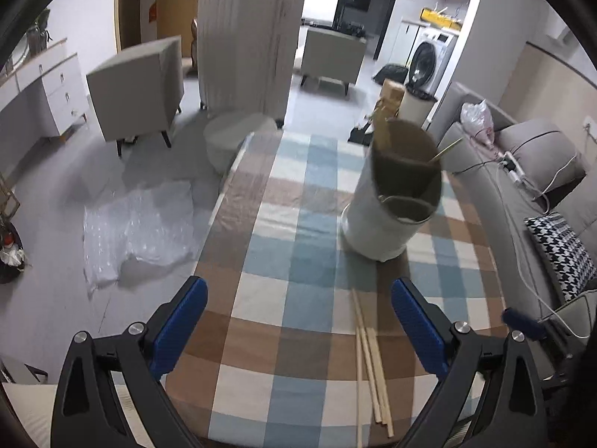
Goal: Organize utensils
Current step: 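Move both open tools down to the loose chopsticks beside the holder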
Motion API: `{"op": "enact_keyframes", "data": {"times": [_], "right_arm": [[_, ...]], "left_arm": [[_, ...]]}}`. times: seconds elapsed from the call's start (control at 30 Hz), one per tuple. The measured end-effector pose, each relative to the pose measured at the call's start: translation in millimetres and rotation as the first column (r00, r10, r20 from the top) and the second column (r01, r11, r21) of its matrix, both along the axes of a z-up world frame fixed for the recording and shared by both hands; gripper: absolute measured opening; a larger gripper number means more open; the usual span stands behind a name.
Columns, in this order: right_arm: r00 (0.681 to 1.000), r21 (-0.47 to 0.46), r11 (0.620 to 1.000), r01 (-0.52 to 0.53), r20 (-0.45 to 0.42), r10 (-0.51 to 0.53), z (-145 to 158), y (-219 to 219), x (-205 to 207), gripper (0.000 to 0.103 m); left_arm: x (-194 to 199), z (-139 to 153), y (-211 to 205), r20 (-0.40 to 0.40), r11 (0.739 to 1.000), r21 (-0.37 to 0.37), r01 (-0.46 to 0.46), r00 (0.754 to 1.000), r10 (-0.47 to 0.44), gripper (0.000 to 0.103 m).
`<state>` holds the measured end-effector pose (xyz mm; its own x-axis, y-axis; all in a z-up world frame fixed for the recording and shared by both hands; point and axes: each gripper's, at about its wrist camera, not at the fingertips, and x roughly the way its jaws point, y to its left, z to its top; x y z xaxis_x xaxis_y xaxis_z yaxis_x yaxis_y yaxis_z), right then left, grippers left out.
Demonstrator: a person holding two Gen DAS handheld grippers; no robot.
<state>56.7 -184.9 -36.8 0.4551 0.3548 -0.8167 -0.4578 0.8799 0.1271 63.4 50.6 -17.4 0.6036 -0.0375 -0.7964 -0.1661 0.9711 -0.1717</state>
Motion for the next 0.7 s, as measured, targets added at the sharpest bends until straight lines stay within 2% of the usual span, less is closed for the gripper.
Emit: {"op": "enact_keyframes", "data": {"times": [0.07, 0.17, 0.33, 0.43, 0.53, 0.63, 0.7], "right_arm": [[0.996, -0.009, 1.000, -0.010, -0.084, 0.009, -19.1, 6.7, 12.1, 0.064], [0.981, -0.029, 0.999, -0.019, -0.194, 0.013, -46.5, 16.3, 28.0, 0.061], [0.952, -0.093, 0.995, -0.027, -0.307, -0.003, -89.0, 26.9, 52.3, 0.052], [0.942, -0.106, 0.994, -0.030, -0.335, -0.007, -104.4, 32.2, 64.8, 0.045], [0.939, -0.123, 0.991, -0.047, -0.344, 0.002, -113.1, 38.3, 70.1, 0.045], [0.940, -0.155, 0.984, -0.089, -0.338, 0.032, -119.9, 47.3, 70.9, 0.042], [0.951, -0.204, 0.971, -0.123, -0.304, 0.056, -118.4, 54.7, 69.5, 0.038]], "left_arm": [[6.4, -7.9, 3.3, -0.036, 1.000, 0.005, -0.007, 0.999, 0.008, 0.096], [10.0, -14.5, 11.1, -0.069, 1.000, -0.010, -0.018, 0.997, 0.017, 0.096], [13.5, -20.1, 23.8, -0.094, 0.998, -0.025, -0.053, 0.994, 0.050, 0.096], [16.1, -25.1, 30.4, -0.124, 0.996, -0.049, -0.071, 0.990, 0.065, 0.096], [17.9, -28.4, 36.8, -0.147, 0.993, -0.068, -0.094, 0.986, 0.083, 0.096], [18.4, -30.8, 41.8, -0.164, 0.990, -0.078, -0.114, 0.981, 0.100, 0.096], [19.6, -34.0, 44.5, -0.177, 0.989, -0.086, -0.120, 0.979, 0.104, 0.096]]}}
